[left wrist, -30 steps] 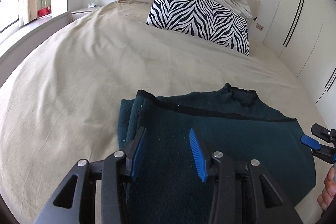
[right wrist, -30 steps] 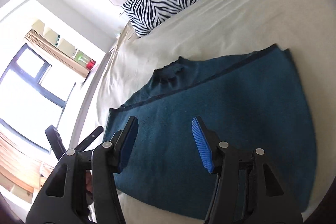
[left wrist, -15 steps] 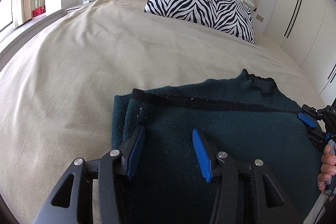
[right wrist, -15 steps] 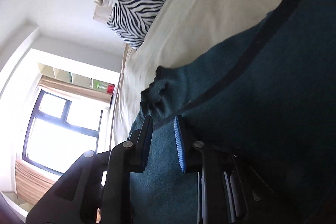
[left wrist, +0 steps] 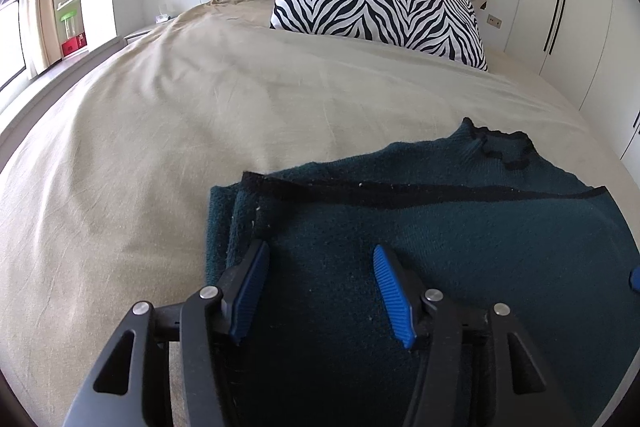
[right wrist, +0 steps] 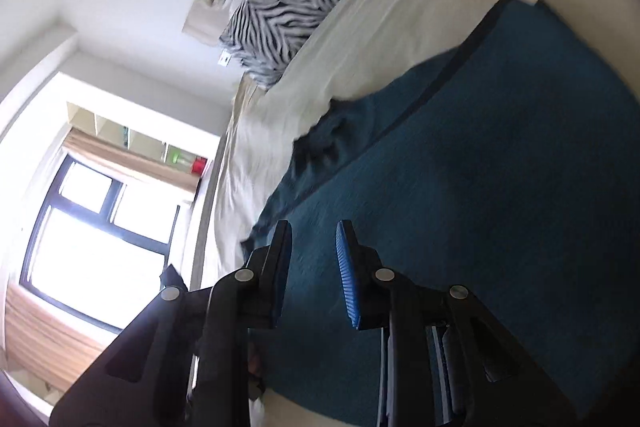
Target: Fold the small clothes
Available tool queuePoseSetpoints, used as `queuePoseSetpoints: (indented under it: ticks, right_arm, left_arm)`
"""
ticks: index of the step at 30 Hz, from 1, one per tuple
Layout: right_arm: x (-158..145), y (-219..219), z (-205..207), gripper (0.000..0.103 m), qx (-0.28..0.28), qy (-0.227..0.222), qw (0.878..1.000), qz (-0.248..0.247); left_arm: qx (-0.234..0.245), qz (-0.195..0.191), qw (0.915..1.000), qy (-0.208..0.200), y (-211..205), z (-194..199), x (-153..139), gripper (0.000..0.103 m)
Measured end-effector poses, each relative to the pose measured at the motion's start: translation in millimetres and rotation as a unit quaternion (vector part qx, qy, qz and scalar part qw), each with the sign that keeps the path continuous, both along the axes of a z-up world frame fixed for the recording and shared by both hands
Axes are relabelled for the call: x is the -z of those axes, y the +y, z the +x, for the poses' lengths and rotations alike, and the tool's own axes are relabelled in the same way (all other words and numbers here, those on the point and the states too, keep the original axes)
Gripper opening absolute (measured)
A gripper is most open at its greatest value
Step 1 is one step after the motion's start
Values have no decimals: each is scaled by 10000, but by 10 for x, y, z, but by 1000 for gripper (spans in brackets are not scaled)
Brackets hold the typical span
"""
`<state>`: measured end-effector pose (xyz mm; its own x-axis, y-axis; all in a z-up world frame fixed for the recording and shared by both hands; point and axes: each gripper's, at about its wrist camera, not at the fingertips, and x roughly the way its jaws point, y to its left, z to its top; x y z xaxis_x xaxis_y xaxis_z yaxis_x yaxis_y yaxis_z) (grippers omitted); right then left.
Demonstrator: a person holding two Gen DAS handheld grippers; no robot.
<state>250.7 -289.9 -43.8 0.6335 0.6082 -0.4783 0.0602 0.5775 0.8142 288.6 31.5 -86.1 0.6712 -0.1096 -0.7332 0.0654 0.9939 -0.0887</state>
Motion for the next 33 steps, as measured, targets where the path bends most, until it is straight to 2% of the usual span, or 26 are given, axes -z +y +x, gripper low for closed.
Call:
queuePoseSetpoints:
  ticks: [2,4,6,7,9,14,16,21,23,25,26,29,31,33]
  right_arm:
    - [112,650,-67,22,-808,112,9967,5]
    - [248,1154,-148,22,-1514,264,9881,-65]
    - [397,1410,-205,22,-1848,428,9815,-263]
    - [484,1424,-267,22,-1843,515,9810,-313]
    - [559,1240,-307,22,-1608,457,9859,-21]
    - [572,269,-481,21,-181,348,9988,283]
    - [592,-133,-636,19,357,236,9979,482]
    - [457,-698,-982,21,1541,172,9879,37]
    - [343,-730,-999,27,1561,143,9873,-252]
    - [234,-619,-1060,64,1448,56,9889,-332]
    - [195,-542,-1083,69,1416,-17,9896,-259]
    - [102,-89,-925,71,925,-190,9955,-75]
    - [128,152,-810,71,534,-151,9984,107]
    - [215,388,-669,71,101,77,9995,300]
  left_arm:
    - [0,11,10000,-2,-3,-2,1,57]
    - [1,20,10000,-7,-1,-2,4,57]
    - [3,7,10000,-8,-1,-2,5,57]
    - [5,0,10000,-11,0,-2,8,57]
    - [7,-11,10000,-14,4,-5,8,57]
    - [7,-23,10000,-37,3,-10,6,57]
    - [7,-21,10000,-35,3,-10,7,57]
    - [-36,41,9998,176,-15,-39,-82,57]
    - [-131,-81,9994,312,-38,-201,-232,56]
    - [150,-524,9982,269,-128,-469,-420,56]
    - [318,-564,9977,182,-213,-619,-509,56]
    - [708,-568,9958,140,-433,-940,-592,57]
    - [749,-487,9956,268,-474,-1000,-515,57]
    - [625,-390,9962,471,-402,-968,-369,57]
